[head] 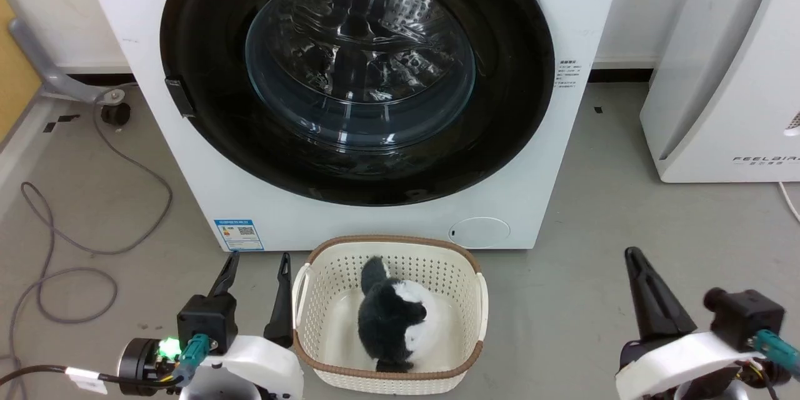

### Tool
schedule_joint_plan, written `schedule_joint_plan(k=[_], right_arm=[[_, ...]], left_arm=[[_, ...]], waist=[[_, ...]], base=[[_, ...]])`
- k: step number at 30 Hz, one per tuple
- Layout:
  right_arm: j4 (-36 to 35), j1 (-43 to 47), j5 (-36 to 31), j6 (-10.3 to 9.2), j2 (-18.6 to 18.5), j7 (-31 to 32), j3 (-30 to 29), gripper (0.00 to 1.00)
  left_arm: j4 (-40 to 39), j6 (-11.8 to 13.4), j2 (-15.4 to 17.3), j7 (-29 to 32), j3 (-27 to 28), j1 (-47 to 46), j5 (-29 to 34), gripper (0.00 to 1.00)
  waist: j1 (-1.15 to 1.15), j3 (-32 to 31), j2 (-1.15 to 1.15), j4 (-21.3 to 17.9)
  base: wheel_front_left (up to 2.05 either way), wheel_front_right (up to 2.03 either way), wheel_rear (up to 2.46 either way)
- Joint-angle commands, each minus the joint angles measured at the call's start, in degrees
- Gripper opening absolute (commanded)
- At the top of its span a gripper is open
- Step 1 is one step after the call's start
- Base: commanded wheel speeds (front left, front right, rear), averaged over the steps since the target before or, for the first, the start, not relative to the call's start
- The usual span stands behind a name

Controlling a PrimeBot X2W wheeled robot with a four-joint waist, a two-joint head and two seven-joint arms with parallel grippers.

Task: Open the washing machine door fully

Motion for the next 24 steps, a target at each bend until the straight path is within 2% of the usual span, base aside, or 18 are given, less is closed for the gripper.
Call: schedule_joint_plan(k=[1,9,15,24], right_arm=[[0.18,0.65,2.69,0.01,0.06,-0.58,0.16,0.00],[0.37,0.00,14.26,0.01,0.08,-1.54,0.64,0.00],[1.15,-1.83,26.28,0.01,0.00,-2.04,0.64,0.00],[3.74,-7.75,38.89,0.01,-2.88,-2.85,-0.07,0.00]], left_arm=[[0.38,0.15,0.03,-0.61,-0.45,-0.82,-0.39,1.00],[0.83,0.46,0.03,-1.56,-1.05,-0.94,-0.79,1.00],[0.72,0.94,0.03,-2.28,-1.64,-1.28,-1.26,1.00],[0.14,1.71,0.04,-3.36,-2.85,-2.76,-1.93,1.00]], waist=[[0.00,-0.07,0.00,-0.02],[0.00,-0.10,0.00,-0.25],[0.00,0.36,0.00,-0.36],[0.00,2.79,0.00,0.00]], base=[[0.00,0.00,0.00],[0.00,0.00,0.00],[0.00,0.00,0.00],[0.00,0.00,0.00]])
